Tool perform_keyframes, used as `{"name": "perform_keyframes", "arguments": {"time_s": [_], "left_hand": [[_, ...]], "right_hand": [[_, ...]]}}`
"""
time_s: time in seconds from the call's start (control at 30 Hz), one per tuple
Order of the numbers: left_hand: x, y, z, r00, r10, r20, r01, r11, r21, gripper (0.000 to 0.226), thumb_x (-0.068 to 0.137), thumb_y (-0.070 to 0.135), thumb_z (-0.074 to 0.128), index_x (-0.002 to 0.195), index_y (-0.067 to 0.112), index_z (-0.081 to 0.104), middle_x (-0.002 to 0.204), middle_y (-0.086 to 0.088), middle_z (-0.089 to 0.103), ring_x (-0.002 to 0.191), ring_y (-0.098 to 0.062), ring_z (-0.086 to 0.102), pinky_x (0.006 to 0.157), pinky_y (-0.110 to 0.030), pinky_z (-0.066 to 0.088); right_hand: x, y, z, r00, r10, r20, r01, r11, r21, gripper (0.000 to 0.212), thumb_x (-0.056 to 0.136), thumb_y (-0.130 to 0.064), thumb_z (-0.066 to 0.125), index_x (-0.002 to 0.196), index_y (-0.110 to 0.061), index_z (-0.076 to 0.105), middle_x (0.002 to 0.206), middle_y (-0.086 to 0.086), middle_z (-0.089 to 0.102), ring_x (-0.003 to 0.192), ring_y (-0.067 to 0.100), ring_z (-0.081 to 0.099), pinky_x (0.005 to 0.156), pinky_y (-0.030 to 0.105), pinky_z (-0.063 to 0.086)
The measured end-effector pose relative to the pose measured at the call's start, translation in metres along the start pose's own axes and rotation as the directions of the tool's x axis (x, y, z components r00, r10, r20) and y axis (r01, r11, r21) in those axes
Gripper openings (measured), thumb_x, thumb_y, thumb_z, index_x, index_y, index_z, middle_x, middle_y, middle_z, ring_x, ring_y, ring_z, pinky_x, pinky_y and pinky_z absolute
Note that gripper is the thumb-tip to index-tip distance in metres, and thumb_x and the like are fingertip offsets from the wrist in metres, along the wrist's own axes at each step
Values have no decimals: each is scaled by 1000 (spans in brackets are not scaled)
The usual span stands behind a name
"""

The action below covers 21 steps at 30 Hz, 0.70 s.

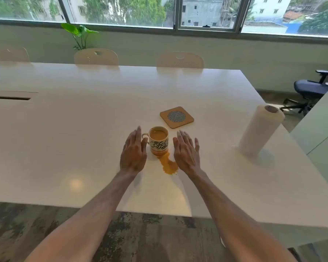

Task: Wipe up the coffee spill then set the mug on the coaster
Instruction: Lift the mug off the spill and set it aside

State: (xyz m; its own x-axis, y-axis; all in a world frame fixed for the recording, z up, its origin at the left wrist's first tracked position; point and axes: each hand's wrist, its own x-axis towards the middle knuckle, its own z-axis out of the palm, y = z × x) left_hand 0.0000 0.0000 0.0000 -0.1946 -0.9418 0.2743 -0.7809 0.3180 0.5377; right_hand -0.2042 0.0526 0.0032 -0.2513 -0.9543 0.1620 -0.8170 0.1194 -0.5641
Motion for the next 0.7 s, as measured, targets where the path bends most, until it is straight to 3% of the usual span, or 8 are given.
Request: {"name": "perform_keyframes", "arguments": {"time_s": [0.17,0.37,0.5,0.7], "left_hand": [[8,-2,3,992,-73,-105,60,991,-120,52,119,38,32,165,17,43,155,-8,61,146,-28,50,114,-48,47],[21,7,9,960,-231,-158,175,936,-304,34,117,27,41,126,19,73,129,-1,76,121,-29,65,102,-48,52],[27,11,9,930,-344,-132,257,861,-439,29,114,27,49,111,17,76,111,1,79,103,-27,71,92,-48,58],[37,11,10,938,-345,-21,285,807,-518,28,116,27,50,108,11,72,107,-3,78,103,-27,72,96,-51,60]], "right_hand": [[16,8,-5,999,-40,22,34,976,213,53,119,-43,28,162,-21,51,168,0,49,159,18,36,133,49,19],[36,24,-8,979,-177,98,160,974,157,59,107,-52,60,160,-28,51,167,-2,50,157,17,37,127,48,26],[42,28,-4,950,-263,167,233,956,180,72,98,-56,74,161,-29,49,165,-4,51,156,16,38,125,47,27],[52,26,5,946,-268,182,230,951,207,84,90,-56,84,160,-25,49,163,-2,53,154,18,40,125,49,29]]}}
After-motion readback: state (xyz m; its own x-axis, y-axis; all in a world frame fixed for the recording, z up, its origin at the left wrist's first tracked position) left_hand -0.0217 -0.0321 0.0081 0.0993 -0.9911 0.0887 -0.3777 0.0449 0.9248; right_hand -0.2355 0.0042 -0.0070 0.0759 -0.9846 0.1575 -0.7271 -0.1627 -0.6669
